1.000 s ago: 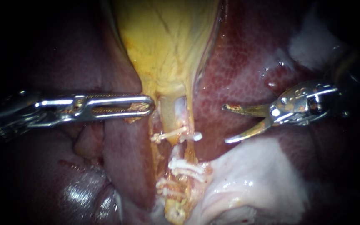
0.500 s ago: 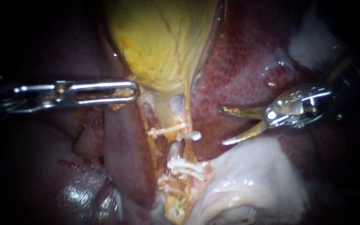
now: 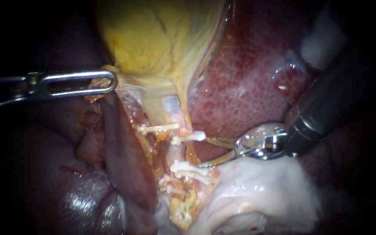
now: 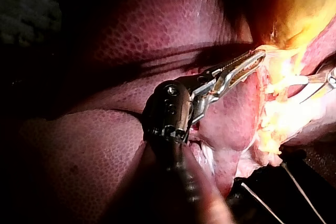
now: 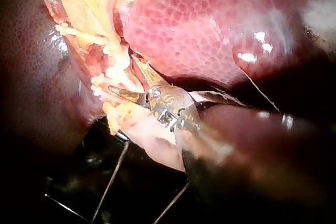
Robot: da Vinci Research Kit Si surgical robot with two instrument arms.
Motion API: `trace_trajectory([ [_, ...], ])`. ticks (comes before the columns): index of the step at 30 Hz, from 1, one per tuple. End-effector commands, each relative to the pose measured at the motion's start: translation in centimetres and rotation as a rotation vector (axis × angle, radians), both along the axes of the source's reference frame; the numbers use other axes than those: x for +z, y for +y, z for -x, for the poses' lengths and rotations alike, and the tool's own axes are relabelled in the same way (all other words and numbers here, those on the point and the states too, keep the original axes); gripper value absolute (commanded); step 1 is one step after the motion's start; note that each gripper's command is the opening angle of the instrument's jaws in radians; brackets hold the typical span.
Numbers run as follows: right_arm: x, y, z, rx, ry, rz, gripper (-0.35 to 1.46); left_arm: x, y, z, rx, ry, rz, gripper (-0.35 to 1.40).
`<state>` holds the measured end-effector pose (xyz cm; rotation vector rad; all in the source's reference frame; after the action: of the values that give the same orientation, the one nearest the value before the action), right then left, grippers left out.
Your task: Go to the cutting position right tube
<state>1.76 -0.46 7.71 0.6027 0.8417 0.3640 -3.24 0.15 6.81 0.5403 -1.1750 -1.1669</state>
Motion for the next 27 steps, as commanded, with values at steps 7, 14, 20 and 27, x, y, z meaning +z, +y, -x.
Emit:
trace_trajectory([
  [7, 0.18, -0.05, -0.15, -0.015, 0.002, -0.026, 1.38, 0.0, 0.0, -0.01, 0.001, 0.0, 0.0, -0.35],
  [14, 0.2, -0.04, -0.22, -0.001, 0.025, -0.042, 1.36, 0.0, 0.0, -0.02, 0.001, 0.0, 0.0, -0.35],
  [20, 0.14, -0.08, -0.28, -0.07, 0.09, -0.14, 1.16, 0.06, 0.03, -0.04, -0.001, 0.002, 0.001, -0.35],
  [27, 0.13, -0.11, -0.46, -0.079, 0.12, -0.162, 1.13, 0.15, 0.05, -0.04, -0.001, 0.002, 0.003, -0.35],
])
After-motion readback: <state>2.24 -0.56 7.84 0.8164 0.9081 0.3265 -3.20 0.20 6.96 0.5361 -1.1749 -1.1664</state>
